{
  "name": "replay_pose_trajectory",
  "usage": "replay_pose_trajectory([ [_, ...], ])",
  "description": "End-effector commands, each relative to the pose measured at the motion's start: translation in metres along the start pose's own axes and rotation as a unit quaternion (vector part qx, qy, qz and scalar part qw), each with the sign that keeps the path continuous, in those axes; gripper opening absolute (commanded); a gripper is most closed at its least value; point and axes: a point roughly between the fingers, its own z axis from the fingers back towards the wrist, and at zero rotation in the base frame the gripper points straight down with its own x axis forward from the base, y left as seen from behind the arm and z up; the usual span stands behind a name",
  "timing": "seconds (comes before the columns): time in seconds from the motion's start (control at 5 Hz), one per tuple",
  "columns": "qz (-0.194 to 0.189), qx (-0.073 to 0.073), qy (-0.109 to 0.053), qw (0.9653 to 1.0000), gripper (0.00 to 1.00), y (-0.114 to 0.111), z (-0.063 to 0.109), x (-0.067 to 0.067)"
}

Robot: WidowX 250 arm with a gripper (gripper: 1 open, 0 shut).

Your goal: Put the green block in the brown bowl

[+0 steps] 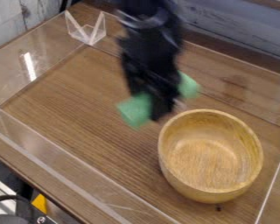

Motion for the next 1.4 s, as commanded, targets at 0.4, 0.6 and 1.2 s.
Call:
replay_pose_trajectory([
  [0.4,-0.156,-0.009,0.015,0.9876,0.0,-0.057,-0.023,0.027],
  [0.6,-0.162,-0.011,0.012,0.9867,0.0,-0.052,-0.022,0.028],
  [1.2,-0.149,-0.015,0.001,0.9887,0.0,-0.044,-0.013,0.03],
])
